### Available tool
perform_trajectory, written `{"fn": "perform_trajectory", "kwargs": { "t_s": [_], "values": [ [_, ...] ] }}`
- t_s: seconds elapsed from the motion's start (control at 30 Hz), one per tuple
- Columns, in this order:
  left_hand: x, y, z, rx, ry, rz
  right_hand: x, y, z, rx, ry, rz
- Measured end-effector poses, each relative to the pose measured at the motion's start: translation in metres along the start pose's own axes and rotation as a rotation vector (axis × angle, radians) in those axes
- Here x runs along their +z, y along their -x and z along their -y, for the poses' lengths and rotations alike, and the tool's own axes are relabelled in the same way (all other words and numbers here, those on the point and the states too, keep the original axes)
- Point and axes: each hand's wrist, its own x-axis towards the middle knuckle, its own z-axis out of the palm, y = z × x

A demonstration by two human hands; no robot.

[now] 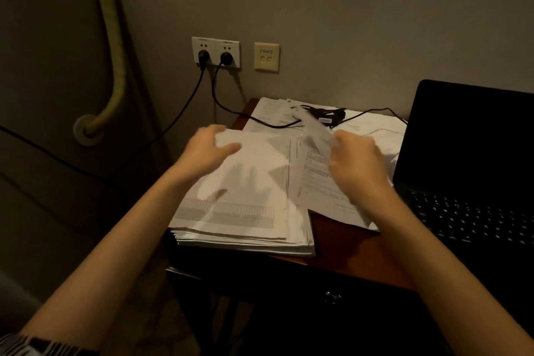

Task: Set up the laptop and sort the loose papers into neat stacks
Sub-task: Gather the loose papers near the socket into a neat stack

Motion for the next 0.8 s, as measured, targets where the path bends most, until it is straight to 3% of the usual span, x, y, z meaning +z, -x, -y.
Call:
{"fn": "perform_trajectory", "kwargs": {
  "t_s": [0.07,0.1,0.3,0.43,0.57,0.67,0.8],
  "values": [
    [0.008,-0.001,-0.024,-0.194,0.508,0.333,0.006,0.014,0.008,-0.09,0.033,0.113],
    [0.015,-0.002,-0.032,-0.284,0.645,0.451,0.008,0.022,0.011,-0.138,0.071,0.183],
    [0.069,-0.032,-0.039,-0.49,0.777,0.511,0.004,0.046,0.0,-0.22,-0.021,0.465],
    [0.084,-0.049,-0.048,-0.464,0.601,0.554,-0.009,0.035,-0.018,0.0,-0.384,0.769],
    [0.094,-0.057,-0.055,-0.345,0.332,0.559,0.001,0.008,-0.054,-0.01,-0.116,0.569],
    [0.099,-0.057,-0.055,-0.215,0.119,0.567,0.011,0.006,-0.077,-0.034,0.049,0.676],
    [0.09,-0.052,-0.052,-0.133,0.147,0.655,0.021,0.02,-0.087,-0.104,0.036,0.748]
  ]
}}
